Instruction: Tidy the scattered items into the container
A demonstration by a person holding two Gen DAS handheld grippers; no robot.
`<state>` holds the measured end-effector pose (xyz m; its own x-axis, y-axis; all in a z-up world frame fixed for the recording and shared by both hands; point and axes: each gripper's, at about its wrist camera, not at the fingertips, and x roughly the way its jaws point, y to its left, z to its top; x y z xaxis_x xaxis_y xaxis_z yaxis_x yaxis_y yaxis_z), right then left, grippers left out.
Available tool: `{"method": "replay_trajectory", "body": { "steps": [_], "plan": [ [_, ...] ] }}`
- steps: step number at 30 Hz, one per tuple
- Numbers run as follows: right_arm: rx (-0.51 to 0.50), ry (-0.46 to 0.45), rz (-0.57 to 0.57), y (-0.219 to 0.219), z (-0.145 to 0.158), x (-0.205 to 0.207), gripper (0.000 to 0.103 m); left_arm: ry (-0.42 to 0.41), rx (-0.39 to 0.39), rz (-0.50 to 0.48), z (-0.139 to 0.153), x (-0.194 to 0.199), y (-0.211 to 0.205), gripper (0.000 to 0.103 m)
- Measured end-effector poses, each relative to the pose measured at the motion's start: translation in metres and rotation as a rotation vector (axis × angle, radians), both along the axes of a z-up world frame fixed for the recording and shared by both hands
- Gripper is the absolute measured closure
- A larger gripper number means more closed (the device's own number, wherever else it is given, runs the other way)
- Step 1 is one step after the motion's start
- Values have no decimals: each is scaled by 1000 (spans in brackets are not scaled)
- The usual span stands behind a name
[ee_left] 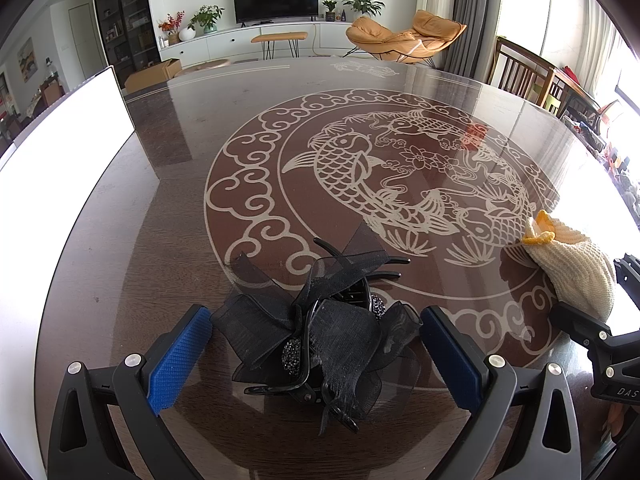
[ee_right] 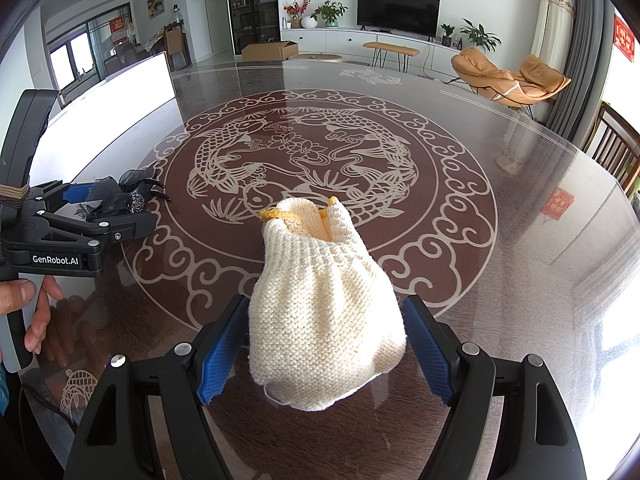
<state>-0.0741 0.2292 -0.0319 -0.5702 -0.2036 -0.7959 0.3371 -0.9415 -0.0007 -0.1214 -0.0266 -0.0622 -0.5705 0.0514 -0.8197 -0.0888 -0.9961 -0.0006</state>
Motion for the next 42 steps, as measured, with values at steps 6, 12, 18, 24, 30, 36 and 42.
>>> {"method": "replay_trajectory", "body": {
  "steps": [6, 12, 18, 24, 30, 36, 42],
  "plan": [
    [0, 0, 0, 0, 0, 0, 25, 0, 0, 0, 0, 0, 0, 0],
    [0, 0, 0, 0, 0, 0, 25, 0, 0, 0, 0, 0, 0, 0],
    [-12, -5, 0, 2, 2, 1, 25, -2, 1, -16, 3, 0, -1, 0],
    [-38, -14, -39, 8, 5, -6, 25, -7, -4, -20, 3, 3, 1, 0],
    [-72, 8, -24, 14, 18, 4, 62, -7, 37, -54, 16, 9, -9, 68],
    [-122, 62, -7, 17, 52, 30, 62, 47, 117, -9, 42, 34, -23, 69],
    [-100, 8, 47, -14, 43, 43, 62, 71, 180, 9, 74, 71, -40, 69]
  ]
}}
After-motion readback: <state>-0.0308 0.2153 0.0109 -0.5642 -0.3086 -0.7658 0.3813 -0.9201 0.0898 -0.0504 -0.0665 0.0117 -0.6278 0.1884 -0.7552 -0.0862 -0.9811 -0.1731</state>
